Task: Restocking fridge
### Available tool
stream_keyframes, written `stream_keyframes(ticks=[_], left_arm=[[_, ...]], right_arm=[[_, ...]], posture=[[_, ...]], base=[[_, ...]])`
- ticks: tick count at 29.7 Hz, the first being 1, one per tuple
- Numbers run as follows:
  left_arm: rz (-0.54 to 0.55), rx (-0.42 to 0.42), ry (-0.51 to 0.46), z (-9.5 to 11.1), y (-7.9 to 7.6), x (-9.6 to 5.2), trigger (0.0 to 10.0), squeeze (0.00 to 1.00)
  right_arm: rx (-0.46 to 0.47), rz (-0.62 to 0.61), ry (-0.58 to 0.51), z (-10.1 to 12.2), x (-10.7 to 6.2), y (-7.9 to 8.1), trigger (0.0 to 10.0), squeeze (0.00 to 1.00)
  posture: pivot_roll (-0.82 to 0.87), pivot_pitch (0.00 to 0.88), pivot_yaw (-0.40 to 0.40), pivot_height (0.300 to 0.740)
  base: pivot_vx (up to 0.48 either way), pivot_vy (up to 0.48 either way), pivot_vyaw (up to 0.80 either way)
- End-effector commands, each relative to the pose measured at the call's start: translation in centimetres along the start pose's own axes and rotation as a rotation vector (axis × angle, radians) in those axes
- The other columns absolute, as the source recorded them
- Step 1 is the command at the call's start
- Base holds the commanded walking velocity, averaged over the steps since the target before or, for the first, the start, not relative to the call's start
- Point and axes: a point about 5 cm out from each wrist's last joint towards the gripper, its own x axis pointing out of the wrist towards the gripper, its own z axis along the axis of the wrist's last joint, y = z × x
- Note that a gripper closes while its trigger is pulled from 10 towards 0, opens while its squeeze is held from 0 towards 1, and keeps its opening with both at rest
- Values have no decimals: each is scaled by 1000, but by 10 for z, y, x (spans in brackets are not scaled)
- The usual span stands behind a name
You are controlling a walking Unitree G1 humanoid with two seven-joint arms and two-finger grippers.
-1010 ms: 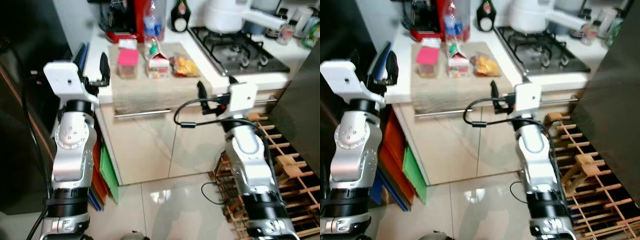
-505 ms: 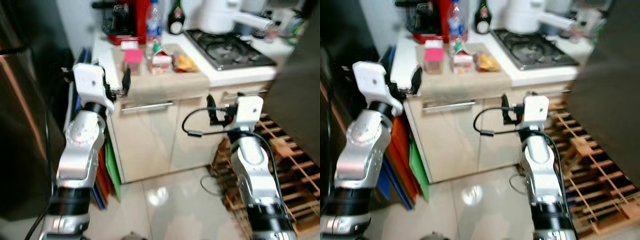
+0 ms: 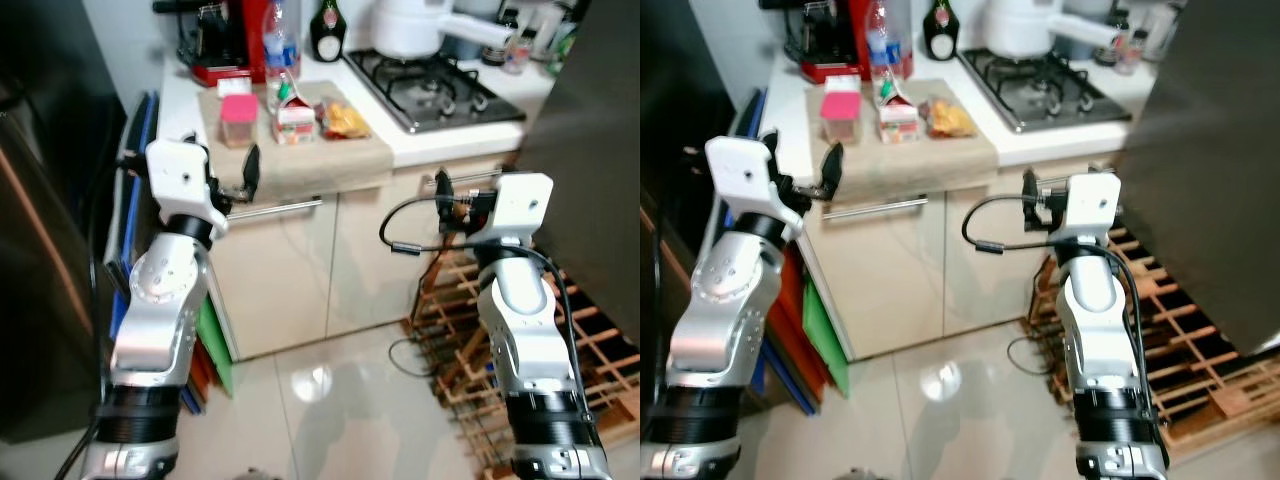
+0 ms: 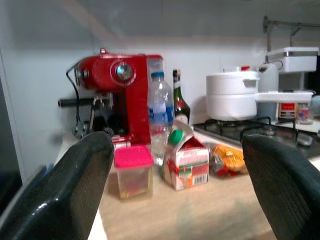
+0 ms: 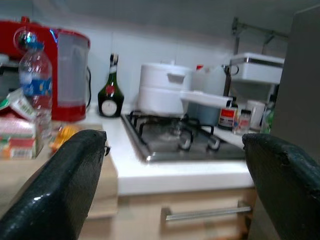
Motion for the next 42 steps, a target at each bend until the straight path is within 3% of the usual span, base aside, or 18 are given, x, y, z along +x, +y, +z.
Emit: stream_keyframes(ticks=[1, 6, 10, 17, 23, 27, 32, 42], left_arm=[[-23, 24, -63, 14, -6, 5, 10000, 0], [-35, 27, -59, 12, -8, 6, 10000, 0], [-28, -42, 11, 0, -8, 7, 10000, 0], [7, -71, 23, -2, -3, 9, 10000, 0], [2, 4, -113, 20, -1, 13, 10000, 0], [-21, 10, -126, 23, -3, 14, 10000, 0], [-30, 31, -128, 21, -4, 14, 10000, 0], [-62, -5, -121, 20, -7, 13, 10000, 0]], right_arm=[[-1, -6, -12, 5, 4, -3, 10000, 0], [8, 0, -3, 2, 5, 0, 10000, 0], [26, 14, 34, -8, 2, 7, 10000, 0], [33, 25, 43, -12, 1, 11, 10000, 0], [-24, 43, -94, 14, 9, 14, 10000, 0], [-28, 33, -136, 25, 13, 11, 10000, 0], [-24, 17, -118, 20, 13, 8, 10000, 0], [-5, 28, -91, 13, 10, 13, 10000, 0]], posture=[[34, 0, 11, 740], [37, 0, 10, 740], [39, 0, 14, 740], [39, 0, 20, 740], [39, 0, 27, 740], [40, 0, 26, 740], [47, 0, 19, 740], [47, 0, 19, 740]], base=[[480, 0, 0], [480, 0, 0], [480, 0, 0], [480, 0, 0], [462, 0, 0], [450, 0, 0], [270, 0, 0], [0, 0, 0]])
